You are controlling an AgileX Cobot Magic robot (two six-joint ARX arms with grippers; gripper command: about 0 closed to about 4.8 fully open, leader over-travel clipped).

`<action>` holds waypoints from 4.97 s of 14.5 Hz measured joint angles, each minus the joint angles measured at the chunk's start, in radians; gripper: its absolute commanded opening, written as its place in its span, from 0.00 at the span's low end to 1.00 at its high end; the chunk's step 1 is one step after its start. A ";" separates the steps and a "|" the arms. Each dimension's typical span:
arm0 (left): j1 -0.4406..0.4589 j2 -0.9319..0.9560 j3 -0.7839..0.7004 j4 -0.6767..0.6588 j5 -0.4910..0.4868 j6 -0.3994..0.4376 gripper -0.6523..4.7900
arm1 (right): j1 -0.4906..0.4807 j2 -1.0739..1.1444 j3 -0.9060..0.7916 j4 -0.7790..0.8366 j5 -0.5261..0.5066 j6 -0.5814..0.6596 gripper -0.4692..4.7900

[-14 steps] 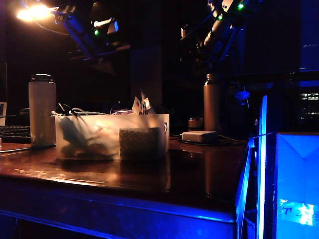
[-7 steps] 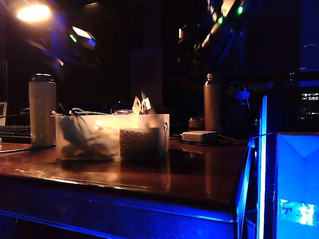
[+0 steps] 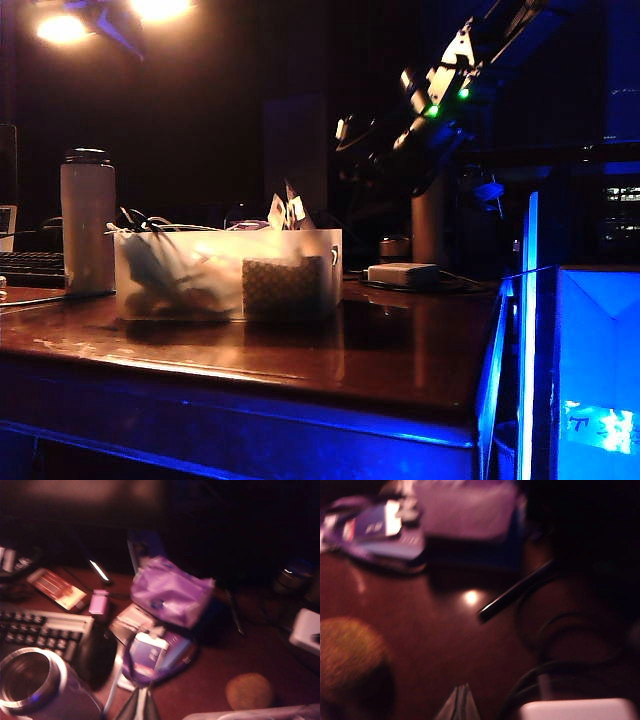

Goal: Pick up the kiwi and place it into the translucent box.

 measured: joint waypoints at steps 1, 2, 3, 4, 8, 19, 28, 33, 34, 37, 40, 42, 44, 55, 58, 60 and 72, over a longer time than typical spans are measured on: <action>0.000 -0.008 0.000 -0.011 0.005 -0.001 0.11 | 0.006 0.008 0.000 -0.014 -0.019 0.000 0.09; 0.000 -0.014 0.000 -0.015 0.006 -0.001 0.11 | 0.012 0.012 0.000 -0.030 -0.038 -0.001 0.09; 0.000 -0.019 0.000 -0.015 0.014 -0.001 0.11 | 0.022 0.012 0.000 -0.044 -0.051 -0.005 0.09; 0.000 -0.021 0.000 -0.015 0.028 -0.002 0.11 | 0.035 0.011 0.001 -0.061 -0.066 -0.016 0.09; 0.001 -0.021 0.000 -0.015 0.033 -0.017 0.11 | 0.063 0.012 0.001 -0.230 0.000 -0.093 0.09; 0.001 -0.021 0.000 -0.014 0.072 -0.019 0.11 | 0.166 0.011 0.001 -0.345 -0.123 -0.133 0.09; 0.001 -0.021 0.000 -0.015 0.074 -0.019 0.11 | 0.170 0.019 0.002 -0.089 0.072 -0.348 0.92; 0.001 -0.021 0.000 -0.024 0.092 -0.019 0.11 | 0.170 0.081 0.007 0.026 0.043 -0.353 0.92; 0.001 -0.021 0.000 -0.036 0.119 -0.019 0.11 | 0.169 0.087 0.008 0.045 0.035 -0.352 0.92; 0.000 -0.021 -0.001 -0.072 0.162 -0.019 0.11 | 0.170 0.102 0.012 0.099 0.031 -0.346 0.92; 0.001 -0.021 -0.001 -0.079 0.162 -0.019 0.11 | 0.171 0.105 0.012 0.152 0.089 -0.329 0.91; 0.001 -0.021 -0.001 -0.085 0.163 -0.019 0.11 | 0.171 0.114 0.038 0.138 0.121 -0.328 0.91; 0.001 -0.021 -0.001 -0.088 0.163 -0.019 0.11 | 0.161 0.121 0.087 0.068 0.124 -0.327 0.91; 0.001 -0.021 -0.001 -0.089 0.164 -0.019 0.11 | 0.111 0.125 0.152 -0.129 0.100 -0.565 0.90; 0.001 -0.021 -0.001 -0.089 0.164 -0.019 0.11 | 0.113 0.126 0.151 -0.136 0.051 -0.570 0.89; 0.001 -0.021 -0.001 -0.089 0.183 -0.019 0.11 | 0.118 0.132 0.152 -0.138 0.024 -0.570 0.89; 0.000 -0.021 -0.001 -0.111 0.191 -0.020 0.11 | 0.148 0.201 0.152 -0.074 -0.035 -0.556 0.82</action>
